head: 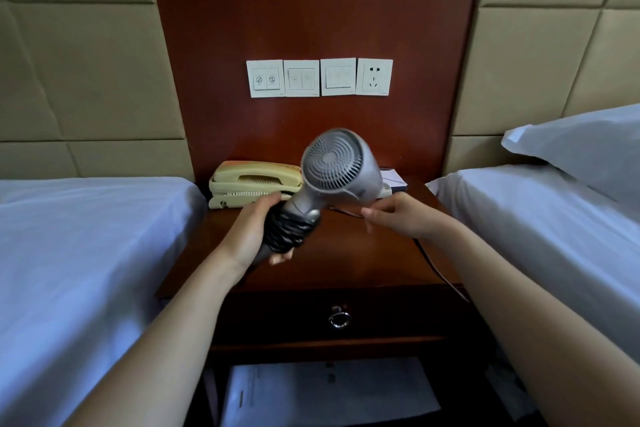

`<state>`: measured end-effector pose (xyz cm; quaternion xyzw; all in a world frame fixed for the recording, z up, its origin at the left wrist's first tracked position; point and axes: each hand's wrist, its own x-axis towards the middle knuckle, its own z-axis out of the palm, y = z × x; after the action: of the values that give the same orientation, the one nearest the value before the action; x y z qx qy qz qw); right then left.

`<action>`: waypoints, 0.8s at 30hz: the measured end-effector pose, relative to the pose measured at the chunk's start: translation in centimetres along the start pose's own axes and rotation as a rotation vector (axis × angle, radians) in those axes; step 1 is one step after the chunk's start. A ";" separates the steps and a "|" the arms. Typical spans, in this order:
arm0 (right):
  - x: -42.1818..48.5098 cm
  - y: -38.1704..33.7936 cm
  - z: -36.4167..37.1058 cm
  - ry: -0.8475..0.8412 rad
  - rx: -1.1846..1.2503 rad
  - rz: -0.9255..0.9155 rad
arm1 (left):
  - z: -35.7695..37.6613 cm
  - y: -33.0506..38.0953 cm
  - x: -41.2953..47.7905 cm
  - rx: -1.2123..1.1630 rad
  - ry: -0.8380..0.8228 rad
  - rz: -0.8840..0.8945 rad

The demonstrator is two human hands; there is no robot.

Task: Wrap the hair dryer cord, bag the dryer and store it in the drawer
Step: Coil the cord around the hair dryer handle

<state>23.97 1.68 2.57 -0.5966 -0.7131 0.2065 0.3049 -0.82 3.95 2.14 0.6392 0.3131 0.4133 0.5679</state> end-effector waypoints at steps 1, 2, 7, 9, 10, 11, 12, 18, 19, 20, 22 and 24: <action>-0.1 -0.4 0.1 -0.051 -0.045 0.004 | -0.1 -0.1 0.3 -0.048 0.038 -0.015; -0.2 -0.8 0.2 -0.105 -0.078 0.007 | -0.3 -0.2 0.6 -0.092 0.090 -0.037; -0.8 -3.9 1.0 -0.319 -0.193 -0.071 | -0.7 -0.5 1.1 -0.074 0.357 -0.135; -1.1 -5.1 1.2 -0.338 -0.243 -0.100 | -0.8 -0.7 1.0 -0.003 0.417 -0.143; -1.2 -5.6 1.3 -0.341 -0.267 -0.112 | -0.8 -0.7 0.9 0.030 0.431 -0.143; -1.4 -6.1 1.4 -0.341 -0.289 -0.124 | -0.6 -0.7 0.9 0.060 0.440 -0.141; -1.5 -6.7 1.4 -0.335 -0.309 -0.136 | -0.4 -0.6 0.8 0.086 0.451 -0.139; -2.1 -9.1 2.2 -0.210 -0.512 -0.156 | 0.9 -0.7 0.6 0.389 0.457 -0.081; -2.1 -9.4 2.3 -0.191 -0.538 -0.164 | 1.1 -0.6 0.5 0.457 0.439 -0.074; -2.2 -9.7 2.4 -0.172 -0.558 -0.177 | 1.3 -0.5 0.5 0.506 0.426 -0.080; -2.3 -10.2 2.4 -0.139 -0.591 -0.201 | 1.9 -0.4 0.6 0.533 0.398 -0.125; -2.4 -10.5 2.3 -0.124 -0.616 -0.215 | 2.5 -0.3 0.8 0.475 0.336 -0.179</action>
<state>15.04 -2.63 7.33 -0.5682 -0.8182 -0.0164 0.0861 1.77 3.49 1.92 0.6468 0.5454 0.3768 0.3771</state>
